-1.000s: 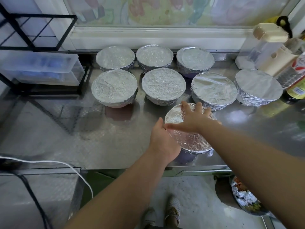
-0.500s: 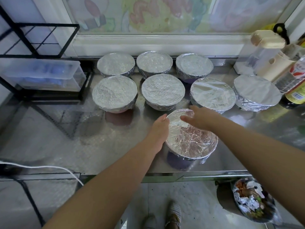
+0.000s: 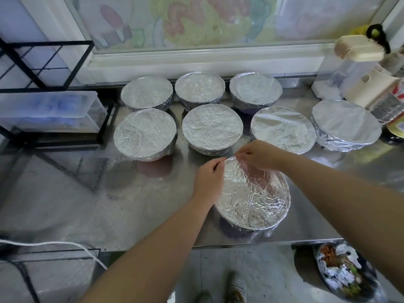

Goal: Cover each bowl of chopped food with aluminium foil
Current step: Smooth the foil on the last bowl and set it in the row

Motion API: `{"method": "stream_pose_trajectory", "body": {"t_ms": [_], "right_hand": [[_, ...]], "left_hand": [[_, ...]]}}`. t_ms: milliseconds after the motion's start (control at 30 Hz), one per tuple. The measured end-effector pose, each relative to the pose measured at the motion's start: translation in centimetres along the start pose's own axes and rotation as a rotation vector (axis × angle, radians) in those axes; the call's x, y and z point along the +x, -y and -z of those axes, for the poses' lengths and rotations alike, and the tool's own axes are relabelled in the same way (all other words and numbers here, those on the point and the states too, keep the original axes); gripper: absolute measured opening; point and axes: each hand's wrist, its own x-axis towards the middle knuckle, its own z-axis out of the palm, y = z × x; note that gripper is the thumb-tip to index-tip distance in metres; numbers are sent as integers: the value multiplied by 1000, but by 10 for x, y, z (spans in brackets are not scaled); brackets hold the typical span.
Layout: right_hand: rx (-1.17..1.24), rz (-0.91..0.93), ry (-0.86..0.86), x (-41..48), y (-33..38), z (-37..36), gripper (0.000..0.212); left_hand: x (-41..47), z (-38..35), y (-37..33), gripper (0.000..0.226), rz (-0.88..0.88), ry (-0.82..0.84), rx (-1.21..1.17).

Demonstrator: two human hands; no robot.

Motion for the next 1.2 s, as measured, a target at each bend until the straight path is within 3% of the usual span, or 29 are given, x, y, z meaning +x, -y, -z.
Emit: {"method": "stream_pose_trajectory", "body": {"t_ms": [433, 567, 700, 833, 900, 1000, 1067, 1200], "right_hand": [[114, 58, -269, -1, -16, -19, 25], [171, -40, -369, -10, -15, -19, 25], [180, -46, -351, -34, -22, -29, 45], [17, 238, -377, -87, -20, -42, 78], [-53, 452, -382, -111, -21, -51, 71], [-169, 708, -463, -128, -24, -74, 37], [-225, 787, -502, -130, -24, -90, 23], [-263, 802, -582, -122, -25, -107, 14]], "left_hand": [[5, -1, -2, 27, -70, -53, 40], [13, 10, -4, 31, -123, -102, 143], [-13, 25, 15, 44, -481, 18, 443], [-42, 40, 36, 49, -920, 163, 786], [-54, 41, 44, 38, -1134, 180, 820], [-67, 38, 55, 26, -1301, 100, 871], [-69, 36, 58, 21, -1304, 48, 886], [-68, 34, 56, 15, -1331, -8, 892]]}}
